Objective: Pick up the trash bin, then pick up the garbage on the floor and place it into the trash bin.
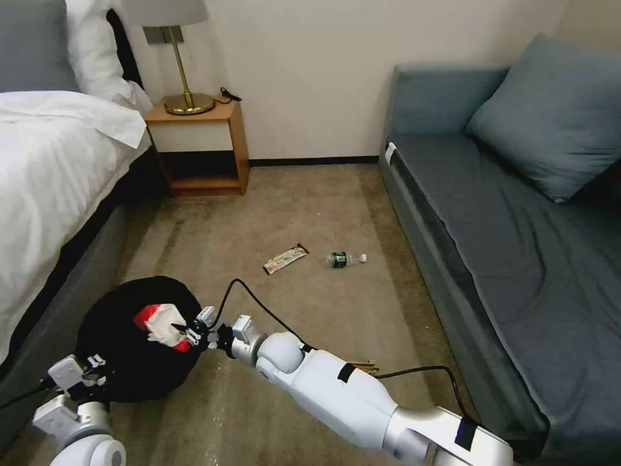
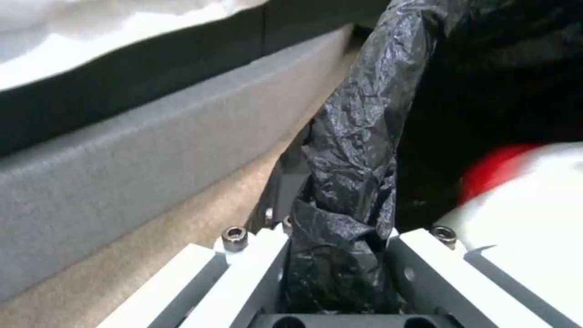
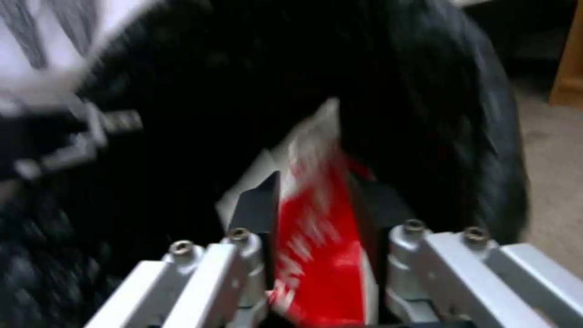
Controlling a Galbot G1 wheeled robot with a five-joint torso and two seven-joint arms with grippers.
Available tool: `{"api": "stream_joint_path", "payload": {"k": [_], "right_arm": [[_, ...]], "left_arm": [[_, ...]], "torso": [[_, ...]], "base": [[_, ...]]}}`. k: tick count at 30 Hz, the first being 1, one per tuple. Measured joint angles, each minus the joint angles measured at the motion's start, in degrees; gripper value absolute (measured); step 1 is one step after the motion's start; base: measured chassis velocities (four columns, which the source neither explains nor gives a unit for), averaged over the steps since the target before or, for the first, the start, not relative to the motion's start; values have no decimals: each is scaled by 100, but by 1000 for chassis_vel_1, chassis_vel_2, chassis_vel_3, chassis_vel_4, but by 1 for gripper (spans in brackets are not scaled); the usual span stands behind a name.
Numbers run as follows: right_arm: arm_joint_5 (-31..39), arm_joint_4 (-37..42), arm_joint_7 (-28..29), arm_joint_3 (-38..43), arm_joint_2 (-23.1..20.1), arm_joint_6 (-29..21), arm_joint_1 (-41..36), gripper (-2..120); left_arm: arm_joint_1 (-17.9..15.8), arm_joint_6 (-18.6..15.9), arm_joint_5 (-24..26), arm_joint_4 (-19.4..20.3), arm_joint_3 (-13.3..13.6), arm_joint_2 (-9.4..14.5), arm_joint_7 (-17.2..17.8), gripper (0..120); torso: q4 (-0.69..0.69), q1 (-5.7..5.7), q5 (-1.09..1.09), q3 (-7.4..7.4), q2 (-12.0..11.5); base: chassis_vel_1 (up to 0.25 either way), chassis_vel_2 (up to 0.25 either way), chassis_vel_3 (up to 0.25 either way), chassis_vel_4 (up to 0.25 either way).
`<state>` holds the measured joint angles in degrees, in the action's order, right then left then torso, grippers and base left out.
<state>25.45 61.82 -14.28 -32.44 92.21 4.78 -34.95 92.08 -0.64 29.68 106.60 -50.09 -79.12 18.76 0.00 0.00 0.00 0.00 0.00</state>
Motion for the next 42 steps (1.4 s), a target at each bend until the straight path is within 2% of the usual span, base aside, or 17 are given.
{"api": "stream_joint_path", "payload": {"k": [2,4,7,9,12,13,17,18,19,22,24,27,30,33,42], "right_arm": [[40,143,11,7,-3,-6,-7,41],[59,227,13,9,-4,-9,-13,44],[185,751,35,-20,-7,-75,-56,60],[246,953,37,-51,-38,-129,-66,64],[383,1580,23,-105,-585,-332,-153,78],[383,1580,23,-105,-585,-332,-153,78],[161,2104,-331,297,-1735,-378,-499,94],[161,2104,-331,297,-1735,-378,-499,94],[69,2171,-557,479,-2011,-399,-603,98],[-427,2207,-1293,1015,-2729,-401,-889,100],[-577,2148,-1432,1125,-2865,-356,-951,100],[-991,1893,-2005,1531,-3186,-225,-1173,100],[-1171,1773,-2320,1713,-3231,-193,-1258,100],[-2296,1331,-3167,2300,-3235,72,-1489,100],[-2949,434,-3177,2683,-3054,378,-1587,100]], "left_arm": [[-47,0,-31,-71,33,-23,0,3],[-62,0,-43,-100,41,-31,0,3],[-115,5,-61,-200,47,-41,6,3],[-124,9,-61,-222,46,-39,7,3],[-126,45,-63,-252,8,-36,16,3],[-126,45,-63,-252,8,-36,16,3],[-116,106,-64,-253,2,-99,16,3],[-116,106,-64,-253,2,-99,16,3],[-108,151,-74,-262,3,-116,13,3],[-93,220,-102,-289,7,-154,-8,3],[-92,229,-109,-300,8,-159,-10,3],[-90,238,-132,-314,13,-176,-14,3],[-86,239,-140,-314,15,-179,-15,3],[-65,239,-148,-294,10,-172,-22,3],[76,295,-185,-262,-26,-192,-62,3]], "torso": [[0,0,0,0,0],[0,0,0,0,0],[0,0,0,0,0],[2,0,1,0,0],[3,0,2,0,0],[3,0,2,0,0],[-1,0,3,0,0],[-1,0,3,0,0],[-3,0,3,0,0],[-2,0,3,-1,0],[-3,0,3,-1,-1],[-1,0,4,0,0],[0,0,4,-1,0],[0,0,3,0,0],[0,0,2,0,0]], "base": [[0,0,0,0],[0,0,0,0],[0,0,0,0],[0,0,0,0],[0,0,0,0],[0,0,0,0],[0,0,0,0],[0,0,0,0],[0,0,0,0],[0,0,0,0],[0,0,0,0],[0,0,0,0],[0,0,0,0],[0,0,0,0],[0,0,0,0]]}}
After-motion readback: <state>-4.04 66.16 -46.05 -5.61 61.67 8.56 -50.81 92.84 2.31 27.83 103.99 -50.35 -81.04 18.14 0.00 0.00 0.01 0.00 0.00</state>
